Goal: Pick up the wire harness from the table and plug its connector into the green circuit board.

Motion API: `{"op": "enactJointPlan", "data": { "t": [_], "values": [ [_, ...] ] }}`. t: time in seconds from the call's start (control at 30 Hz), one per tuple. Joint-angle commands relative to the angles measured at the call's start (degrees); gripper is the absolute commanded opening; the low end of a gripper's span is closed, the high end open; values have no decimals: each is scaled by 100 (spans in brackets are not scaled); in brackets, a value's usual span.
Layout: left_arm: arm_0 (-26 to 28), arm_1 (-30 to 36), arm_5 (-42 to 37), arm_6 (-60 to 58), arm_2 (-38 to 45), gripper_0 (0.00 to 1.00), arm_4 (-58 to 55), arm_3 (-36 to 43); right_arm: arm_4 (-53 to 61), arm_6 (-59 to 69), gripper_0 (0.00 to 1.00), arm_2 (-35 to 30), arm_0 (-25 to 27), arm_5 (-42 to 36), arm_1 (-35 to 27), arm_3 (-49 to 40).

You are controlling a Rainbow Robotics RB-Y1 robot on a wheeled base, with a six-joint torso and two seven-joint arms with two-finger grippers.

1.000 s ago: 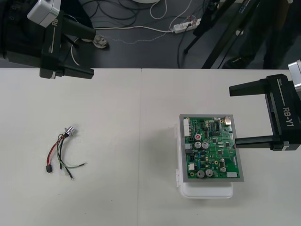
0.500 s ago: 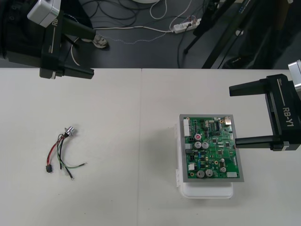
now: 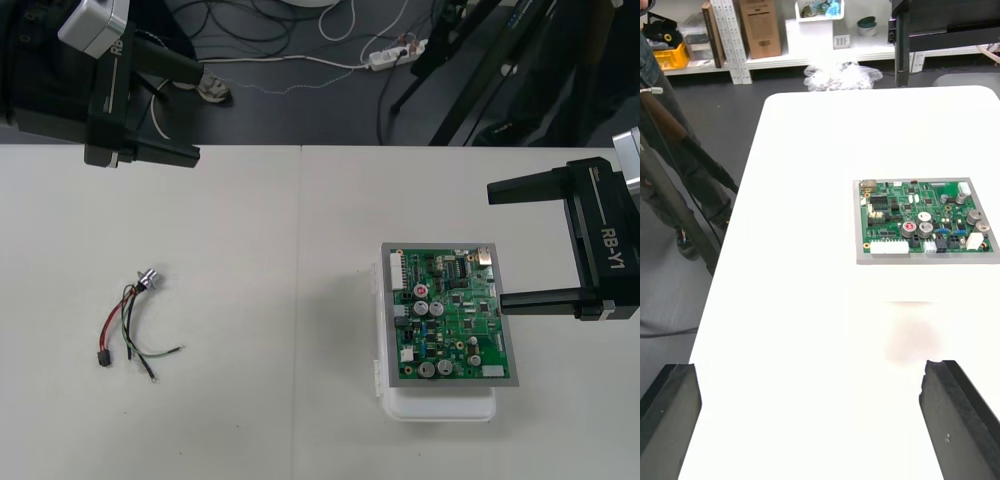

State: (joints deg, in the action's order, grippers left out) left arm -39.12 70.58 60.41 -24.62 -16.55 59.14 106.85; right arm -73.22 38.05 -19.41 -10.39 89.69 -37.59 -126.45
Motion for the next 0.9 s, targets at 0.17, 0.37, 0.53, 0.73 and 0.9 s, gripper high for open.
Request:
{"op": "enactJointPlan", "data": {
  "t": [0.17, 0.37, 0.53, 0.73, 0.9],
  "values": [
    [71, 17, -249, 282, 152, 86, 28, 108, -25, -298, 100, -72, 10, 31, -117, -3],
    [71, 17, -249, 282, 152, 86, 28, 108, -25, -298, 100, -72, 10, 31, -117, -3],
    [71, 17, -249, 282, 152, 87, 28, 108, -25, -298, 100, -72, 10, 31, -117, -3],
    [71, 17, -249, 282, 152, 86, 28, 108, -25, -298, 100, -72, 10, 31, -117, -3],
    [71, 17, -249, 282, 152, 86, 28, 108, -25, -298, 100, -72, 10, 31, -117, -3]
  ]
}}
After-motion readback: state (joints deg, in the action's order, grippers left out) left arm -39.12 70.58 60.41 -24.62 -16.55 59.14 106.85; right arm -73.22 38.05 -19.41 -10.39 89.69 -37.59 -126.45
